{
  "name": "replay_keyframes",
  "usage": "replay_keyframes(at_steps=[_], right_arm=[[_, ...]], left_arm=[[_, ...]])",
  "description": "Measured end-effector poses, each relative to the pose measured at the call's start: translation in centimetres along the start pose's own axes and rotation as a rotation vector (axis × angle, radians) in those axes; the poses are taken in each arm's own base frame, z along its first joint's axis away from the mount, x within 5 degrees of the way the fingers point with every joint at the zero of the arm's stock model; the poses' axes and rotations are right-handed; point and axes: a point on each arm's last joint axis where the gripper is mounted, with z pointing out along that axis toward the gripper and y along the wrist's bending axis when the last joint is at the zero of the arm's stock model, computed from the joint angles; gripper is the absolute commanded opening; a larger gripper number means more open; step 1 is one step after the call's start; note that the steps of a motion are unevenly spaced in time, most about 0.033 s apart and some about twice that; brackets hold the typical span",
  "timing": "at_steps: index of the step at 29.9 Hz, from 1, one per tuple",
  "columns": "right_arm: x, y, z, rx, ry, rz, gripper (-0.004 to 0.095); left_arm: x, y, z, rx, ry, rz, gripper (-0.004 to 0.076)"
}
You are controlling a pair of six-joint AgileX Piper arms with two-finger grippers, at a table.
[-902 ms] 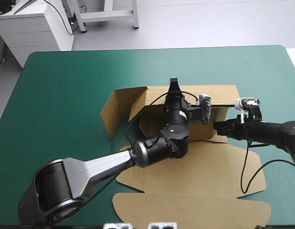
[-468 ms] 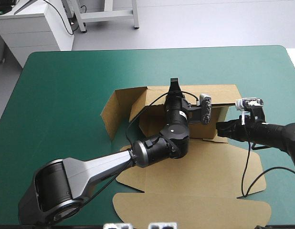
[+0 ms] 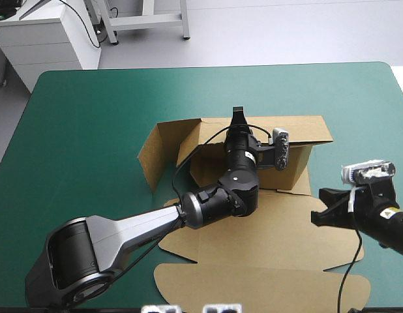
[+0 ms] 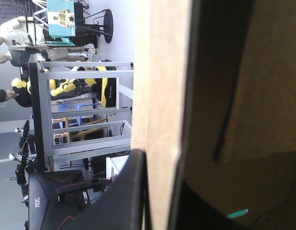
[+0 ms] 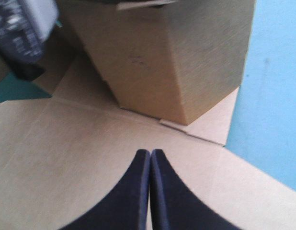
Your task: Fold the box
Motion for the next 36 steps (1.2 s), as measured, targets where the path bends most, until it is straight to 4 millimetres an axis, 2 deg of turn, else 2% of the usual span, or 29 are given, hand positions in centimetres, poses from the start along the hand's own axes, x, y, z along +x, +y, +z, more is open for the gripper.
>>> replay_keyframes(at_steps=[4,9,15,20,28,36], right_arm=[[0.9,1.1,-0.8,-0.064,0.036,-0.009,-0.0018],[1.5,0.9,0.1,-0.086,0.023,-0.034,-0.0018],[2.4,-0.1,2.8,-0.149,0.068,-0.060,-0.0018],[1.3,-0.9,4.9,-0.191,0.006,-0.076,-0.0018],[0.8,-2.7,8.8,-0.257,0.016,-0.082,-0.0018],[-0.4,-2.4,12.5,-0.295,0.023,-0.169,-0.0018]], left_arm=[[0.0,0.0,0.0,0.000,0.000,0.000,-0.0008],[0.0,0.0,0.0,0.000,0.000,0.000,-0.0008],[0.0,0.0,0.0,0.000,0.001,0.000,-0.0008],[0.0,0.0,0.0,0.000,0.001,0.000,-0.0008],[0.0,0.0,0.0,0.000,0.000,0.000,-0.0008],[0.0,0.0,0.0,0.000,0.000,0.000,-0.0008]])
